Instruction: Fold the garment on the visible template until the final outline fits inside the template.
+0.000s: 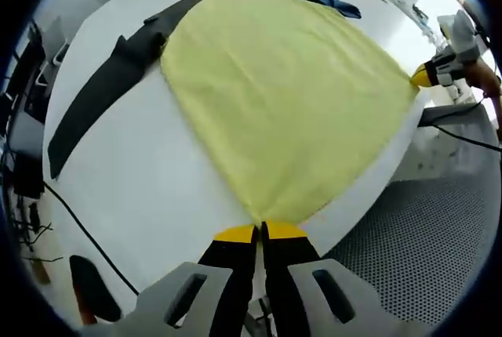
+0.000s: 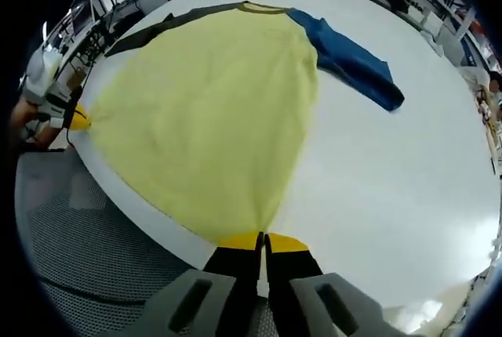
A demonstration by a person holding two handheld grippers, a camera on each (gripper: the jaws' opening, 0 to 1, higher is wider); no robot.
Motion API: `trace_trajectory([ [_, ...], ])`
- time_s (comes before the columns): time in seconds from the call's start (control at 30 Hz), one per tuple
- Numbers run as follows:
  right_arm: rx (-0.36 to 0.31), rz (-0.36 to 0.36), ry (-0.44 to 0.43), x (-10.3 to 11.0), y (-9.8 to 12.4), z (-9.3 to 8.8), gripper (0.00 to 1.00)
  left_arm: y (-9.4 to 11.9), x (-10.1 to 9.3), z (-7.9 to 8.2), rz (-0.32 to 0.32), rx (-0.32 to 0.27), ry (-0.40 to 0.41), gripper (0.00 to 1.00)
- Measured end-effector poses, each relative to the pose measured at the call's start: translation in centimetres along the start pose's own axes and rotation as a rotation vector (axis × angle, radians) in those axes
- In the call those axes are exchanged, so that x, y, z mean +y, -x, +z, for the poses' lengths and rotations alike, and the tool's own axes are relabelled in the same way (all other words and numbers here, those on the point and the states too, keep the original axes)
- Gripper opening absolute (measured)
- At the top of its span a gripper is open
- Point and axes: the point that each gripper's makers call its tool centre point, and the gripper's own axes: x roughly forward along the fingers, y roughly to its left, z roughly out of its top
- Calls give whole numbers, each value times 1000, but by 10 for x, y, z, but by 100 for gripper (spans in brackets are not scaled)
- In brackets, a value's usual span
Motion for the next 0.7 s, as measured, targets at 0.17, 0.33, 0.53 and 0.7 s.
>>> trace_trajectory([
  [0.17, 0, 6, -19, 1, -2, -4, 0, 1, -1, -3, -7, -23, 64, 6],
  [0.33, -1, 4, -21, 1, -5, -8, 0, 2, -2, -5, -7, -55, 132, 6],
  [0.53, 14, -8, -2, 0, -8, -13, 0, 2, -3, -6, -5, -75, 164, 7],
  [0.7, 12, -3, -8, 0, -9, -14, 0, 2, -3, -6, -6, -88, 198, 7],
])
